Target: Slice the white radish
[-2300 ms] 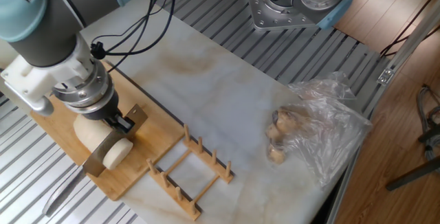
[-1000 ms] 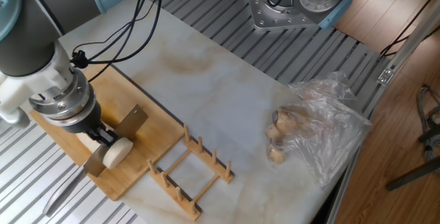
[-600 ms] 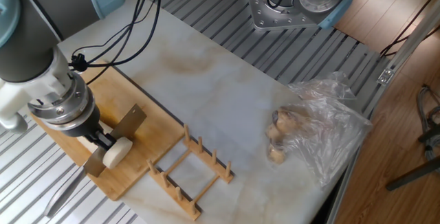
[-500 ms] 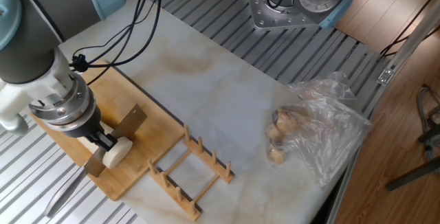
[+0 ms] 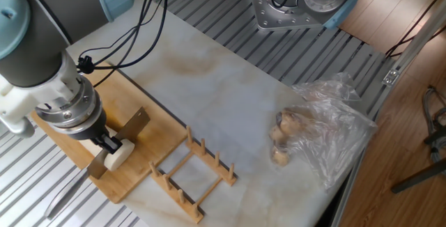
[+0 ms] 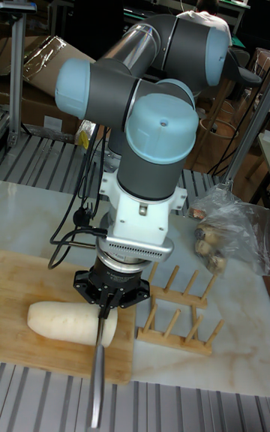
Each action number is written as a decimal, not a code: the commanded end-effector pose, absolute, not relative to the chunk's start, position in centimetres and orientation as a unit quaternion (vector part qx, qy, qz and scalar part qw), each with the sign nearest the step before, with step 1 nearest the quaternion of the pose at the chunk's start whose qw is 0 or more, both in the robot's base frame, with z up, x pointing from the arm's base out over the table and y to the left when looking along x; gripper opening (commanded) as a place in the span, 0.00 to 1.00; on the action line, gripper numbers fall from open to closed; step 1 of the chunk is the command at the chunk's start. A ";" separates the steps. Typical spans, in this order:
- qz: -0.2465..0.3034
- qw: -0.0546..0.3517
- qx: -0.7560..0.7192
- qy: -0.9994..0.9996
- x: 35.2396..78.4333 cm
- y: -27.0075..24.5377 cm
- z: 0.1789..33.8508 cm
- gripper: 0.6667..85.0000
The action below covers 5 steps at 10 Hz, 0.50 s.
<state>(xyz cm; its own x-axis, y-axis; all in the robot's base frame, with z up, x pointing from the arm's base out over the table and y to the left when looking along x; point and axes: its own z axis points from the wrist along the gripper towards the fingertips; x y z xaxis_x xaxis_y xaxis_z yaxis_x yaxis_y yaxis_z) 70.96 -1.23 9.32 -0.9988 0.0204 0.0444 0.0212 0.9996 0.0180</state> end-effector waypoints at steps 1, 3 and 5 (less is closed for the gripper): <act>-0.019 0.025 -0.015 -0.999 70.6 -0.9 9.3 0.01; -0.021 0.030 -0.015 -0.999 70.3 -0.8 9.3 0.01; -0.021 0.036 -0.013 -0.999 70.0 -0.7 9.2 0.01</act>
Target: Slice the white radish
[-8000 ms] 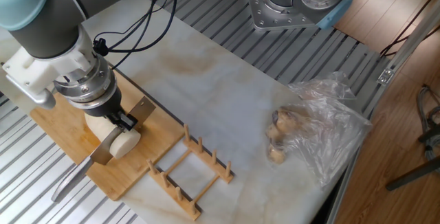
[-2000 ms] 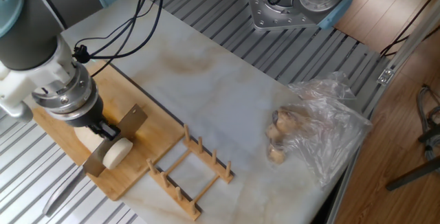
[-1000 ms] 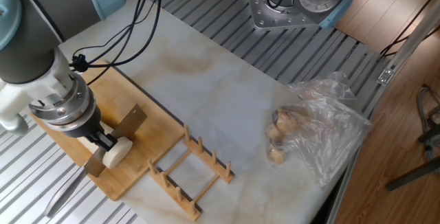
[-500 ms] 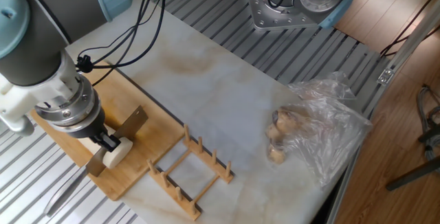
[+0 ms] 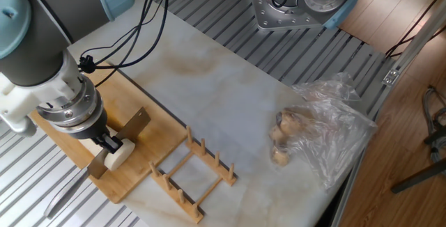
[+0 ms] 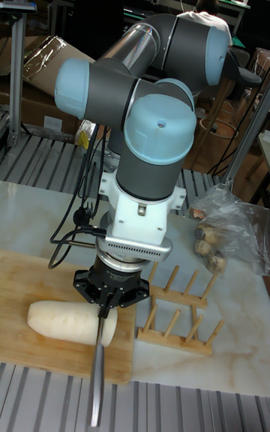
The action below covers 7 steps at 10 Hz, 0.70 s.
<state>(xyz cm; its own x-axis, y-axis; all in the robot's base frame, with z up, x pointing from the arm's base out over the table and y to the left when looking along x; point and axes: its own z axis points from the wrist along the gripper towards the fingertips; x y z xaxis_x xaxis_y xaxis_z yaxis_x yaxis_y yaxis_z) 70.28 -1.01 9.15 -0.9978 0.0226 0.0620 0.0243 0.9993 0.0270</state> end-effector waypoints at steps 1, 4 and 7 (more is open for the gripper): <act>-0.022 0.037 -0.014 -0.999 69.8 -0.5 9.1 0.01; -0.023 0.045 -0.007 -0.999 69.2 -0.6 8.6 0.01; -0.024 0.050 -0.005 -0.998 68.9 -0.6 8.9 0.01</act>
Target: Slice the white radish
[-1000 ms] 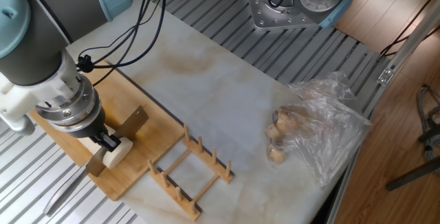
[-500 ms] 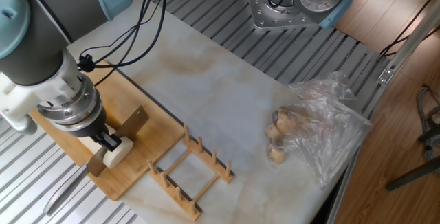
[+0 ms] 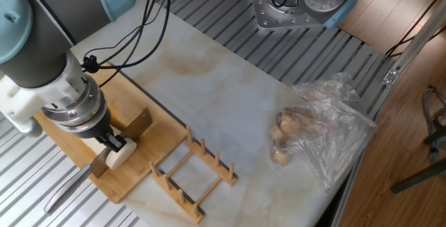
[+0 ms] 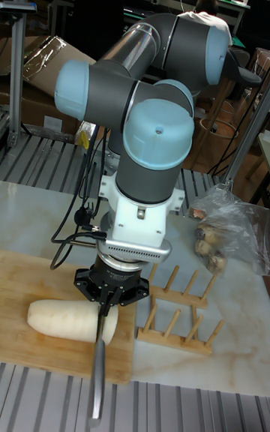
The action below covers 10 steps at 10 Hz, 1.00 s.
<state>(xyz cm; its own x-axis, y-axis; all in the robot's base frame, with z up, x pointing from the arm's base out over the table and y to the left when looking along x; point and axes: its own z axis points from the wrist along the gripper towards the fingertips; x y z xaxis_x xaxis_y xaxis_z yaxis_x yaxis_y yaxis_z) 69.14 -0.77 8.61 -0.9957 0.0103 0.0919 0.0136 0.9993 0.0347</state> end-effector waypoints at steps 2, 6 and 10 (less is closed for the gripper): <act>-0.024 0.057 0.000 -0.998 68.9 -0.9 9.8 0.01; -0.012 0.048 -0.009 -0.999 69.2 -1.2 10.0 0.01; -0.020 0.049 -0.005 -0.999 69.1 -1.3 10.9 0.01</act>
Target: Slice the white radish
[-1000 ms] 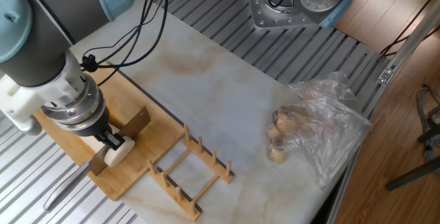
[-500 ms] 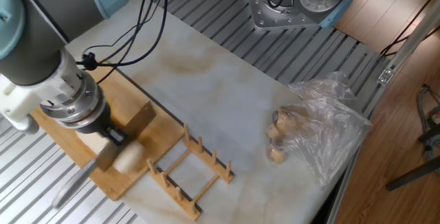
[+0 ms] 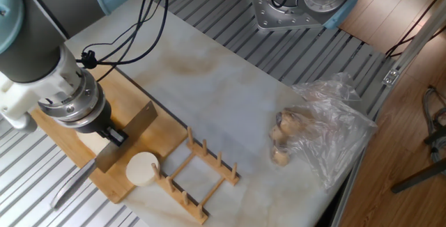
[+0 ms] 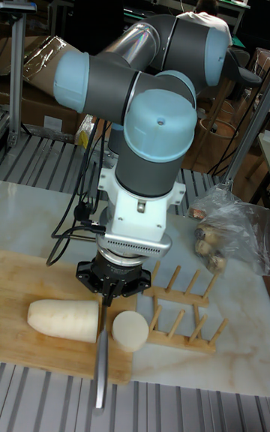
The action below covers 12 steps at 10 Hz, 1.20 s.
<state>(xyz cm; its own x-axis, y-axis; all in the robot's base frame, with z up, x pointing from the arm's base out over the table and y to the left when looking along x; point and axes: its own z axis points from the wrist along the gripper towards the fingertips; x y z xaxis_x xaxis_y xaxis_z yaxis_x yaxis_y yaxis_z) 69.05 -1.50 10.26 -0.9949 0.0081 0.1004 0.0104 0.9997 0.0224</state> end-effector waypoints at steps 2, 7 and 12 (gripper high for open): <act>-0.025 0.046 -0.005 -0.999 69.2 -1.2 11.5 0.01; -0.033 0.031 -0.018 -0.999 67.3 2.7 18.4 0.01; -0.015 0.011 -0.013 -1.000 65.1 7.0 18.5 0.01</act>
